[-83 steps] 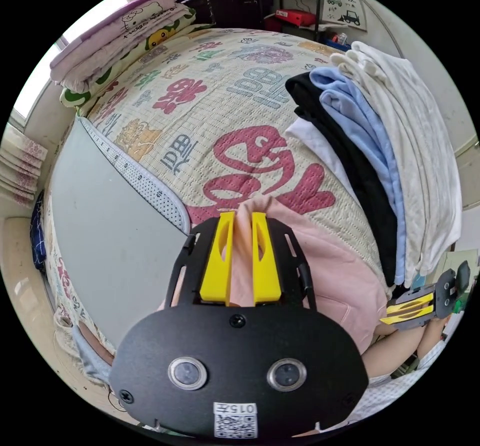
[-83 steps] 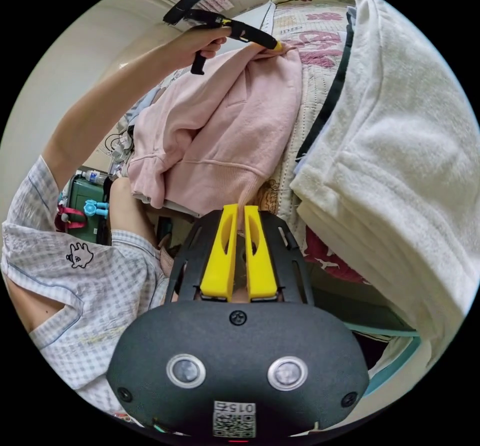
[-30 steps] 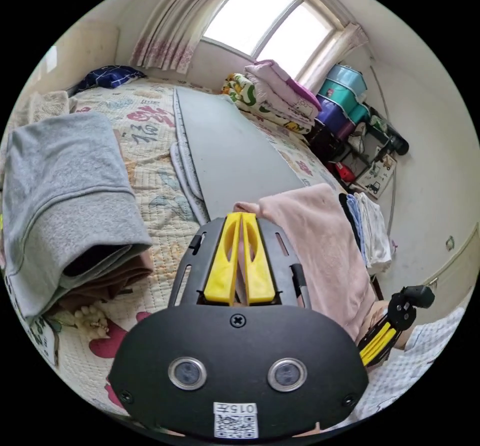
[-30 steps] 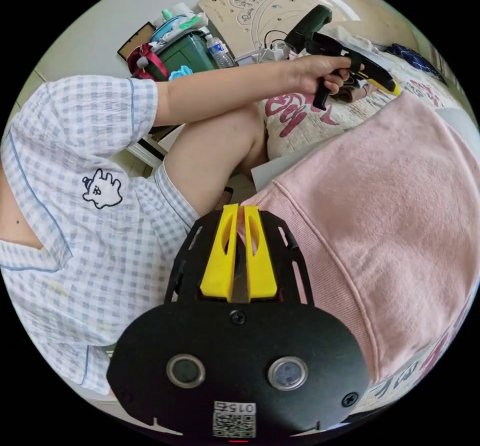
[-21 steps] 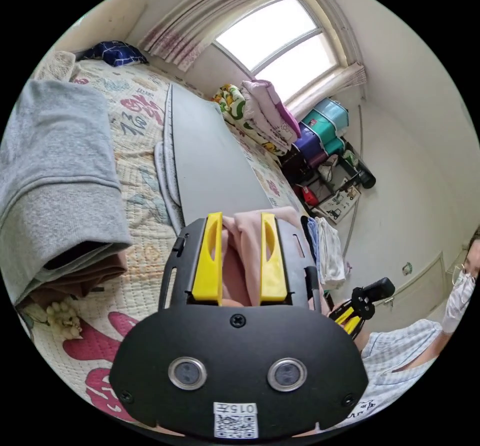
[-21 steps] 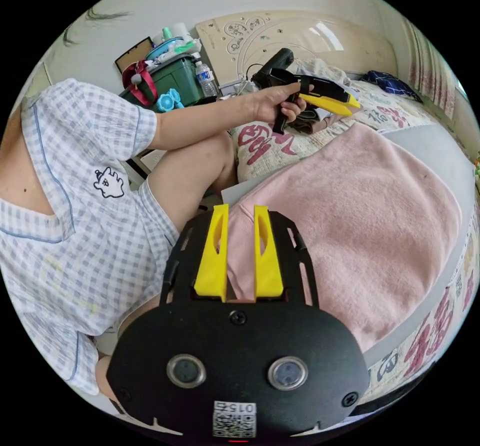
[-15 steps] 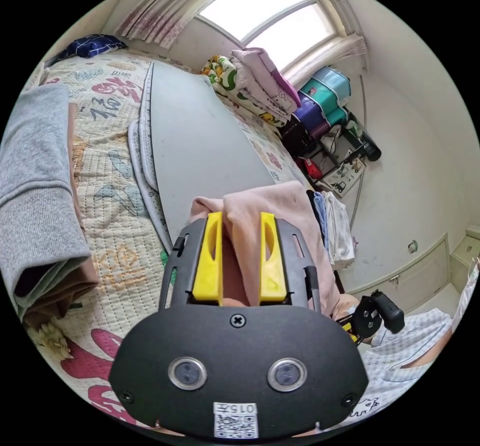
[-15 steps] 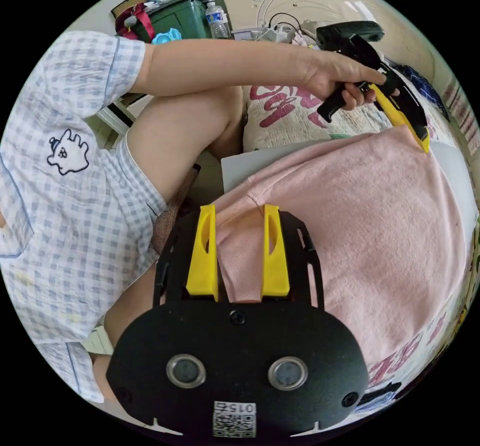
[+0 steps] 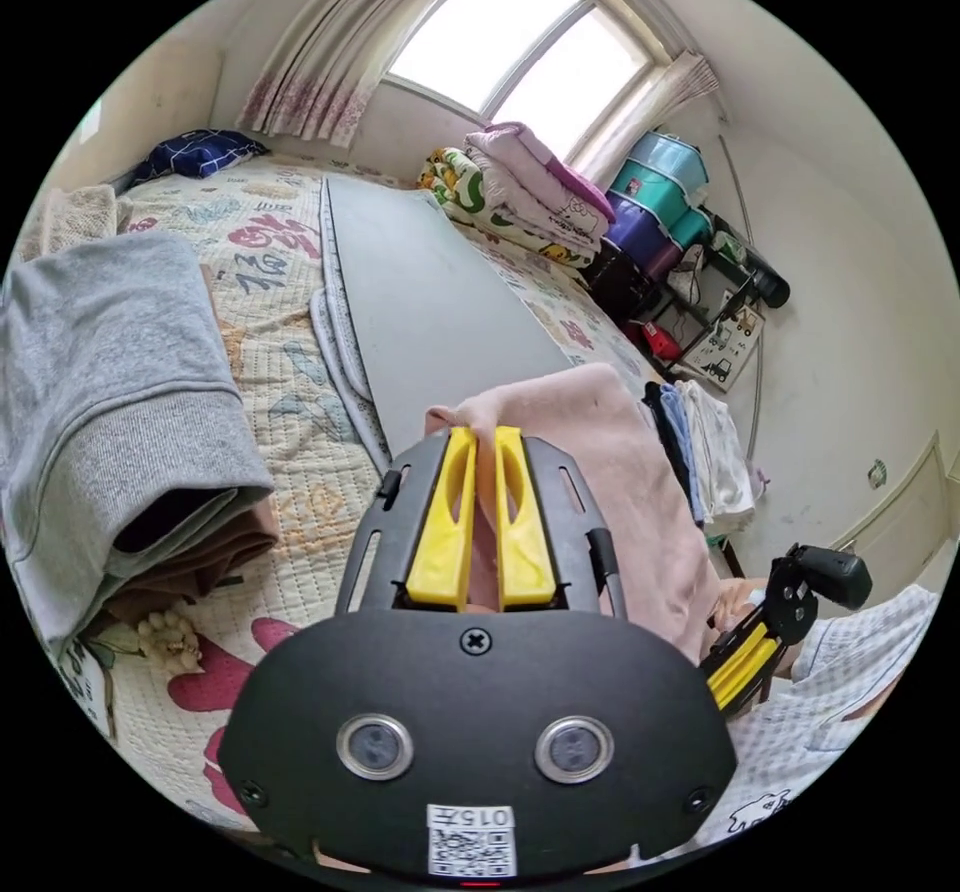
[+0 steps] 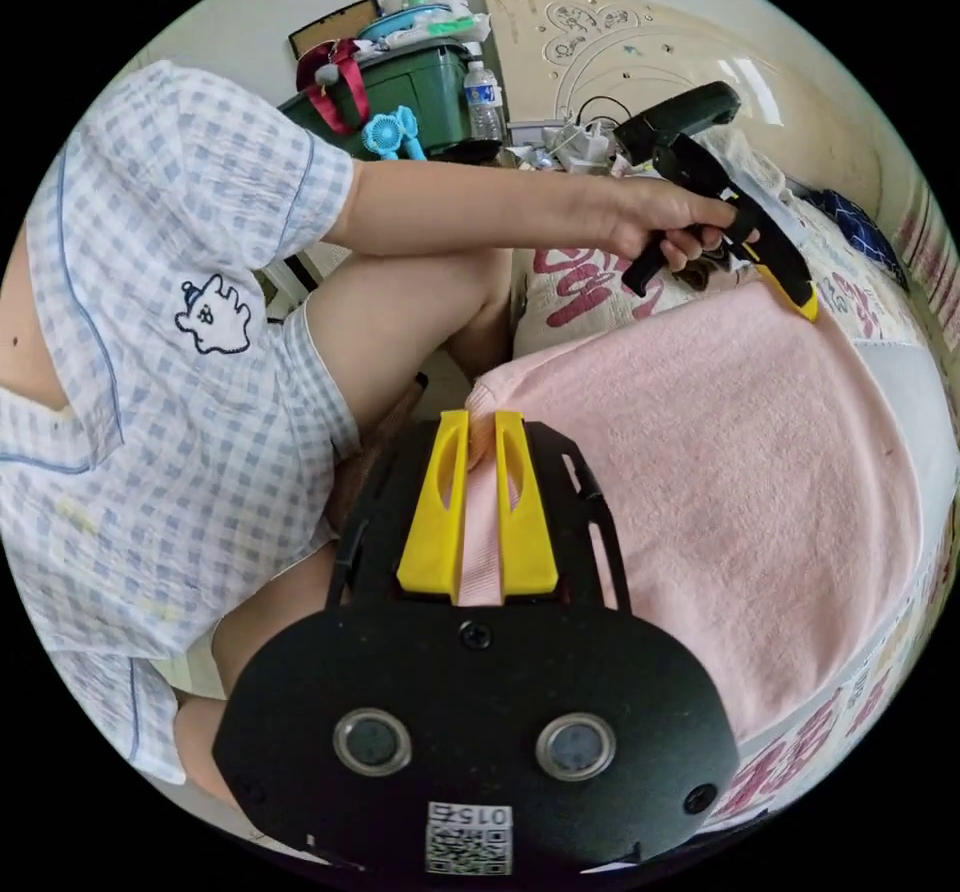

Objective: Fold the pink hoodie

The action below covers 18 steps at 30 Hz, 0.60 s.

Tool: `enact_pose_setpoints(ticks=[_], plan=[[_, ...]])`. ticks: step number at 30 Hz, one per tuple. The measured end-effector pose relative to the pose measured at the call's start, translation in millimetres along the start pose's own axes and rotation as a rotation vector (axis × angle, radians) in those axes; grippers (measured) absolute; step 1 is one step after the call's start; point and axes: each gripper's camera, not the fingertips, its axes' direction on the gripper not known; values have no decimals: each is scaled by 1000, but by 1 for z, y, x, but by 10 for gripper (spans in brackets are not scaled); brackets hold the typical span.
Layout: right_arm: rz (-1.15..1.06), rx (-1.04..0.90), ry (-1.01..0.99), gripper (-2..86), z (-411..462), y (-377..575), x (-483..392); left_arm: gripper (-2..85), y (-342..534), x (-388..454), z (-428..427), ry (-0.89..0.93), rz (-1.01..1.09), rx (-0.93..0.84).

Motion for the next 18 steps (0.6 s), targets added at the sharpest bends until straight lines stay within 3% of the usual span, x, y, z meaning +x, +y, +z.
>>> enact_pose_setpoints(ticks=[3,7,13,18], plan=[[81,-165,-5,55,72,-9,33,18,6,4,53,-117,56,-155],[86,-156,-42,60,93,-13,59,20,11,14,67,-149,78,-154],[93,-135,-14,73,120,-20,91,24,15,-3,77,-28,-56,-141],[218,-1,-22,73,118,-8,131,36,22,-7,76,47,-115,-117]])
